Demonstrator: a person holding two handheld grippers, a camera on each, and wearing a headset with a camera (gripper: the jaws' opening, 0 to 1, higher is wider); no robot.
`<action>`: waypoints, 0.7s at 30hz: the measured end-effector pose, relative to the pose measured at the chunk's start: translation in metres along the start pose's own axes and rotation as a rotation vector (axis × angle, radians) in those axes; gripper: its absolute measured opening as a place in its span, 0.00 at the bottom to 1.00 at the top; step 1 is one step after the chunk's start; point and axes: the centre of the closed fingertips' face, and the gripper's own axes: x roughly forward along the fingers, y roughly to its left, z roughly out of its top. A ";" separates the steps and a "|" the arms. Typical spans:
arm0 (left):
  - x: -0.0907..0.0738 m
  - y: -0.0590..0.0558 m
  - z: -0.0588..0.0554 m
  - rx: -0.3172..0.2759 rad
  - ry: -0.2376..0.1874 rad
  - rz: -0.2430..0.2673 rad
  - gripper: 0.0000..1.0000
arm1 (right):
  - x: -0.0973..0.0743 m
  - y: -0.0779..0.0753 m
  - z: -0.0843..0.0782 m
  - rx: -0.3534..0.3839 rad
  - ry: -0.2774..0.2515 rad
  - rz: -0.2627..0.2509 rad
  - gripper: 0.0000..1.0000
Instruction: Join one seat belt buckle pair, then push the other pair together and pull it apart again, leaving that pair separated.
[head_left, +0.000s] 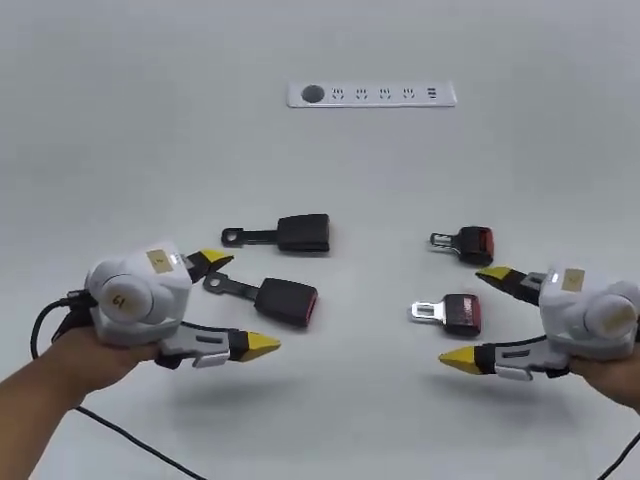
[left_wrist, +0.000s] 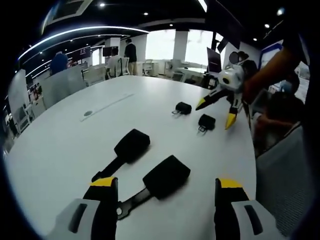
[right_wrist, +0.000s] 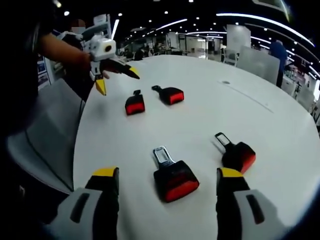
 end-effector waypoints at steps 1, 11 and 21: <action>0.002 0.000 -0.001 0.012 0.006 -0.006 0.81 | 0.001 -0.001 -0.001 0.000 0.002 0.005 0.82; 0.025 0.005 -0.011 0.144 0.083 -0.086 0.77 | -0.002 0.003 -0.008 -0.041 0.056 0.072 0.76; 0.044 0.006 -0.015 0.233 0.133 -0.169 0.67 | 0.003 0.004 -0.008 -0.070 0.086 0.143 0.69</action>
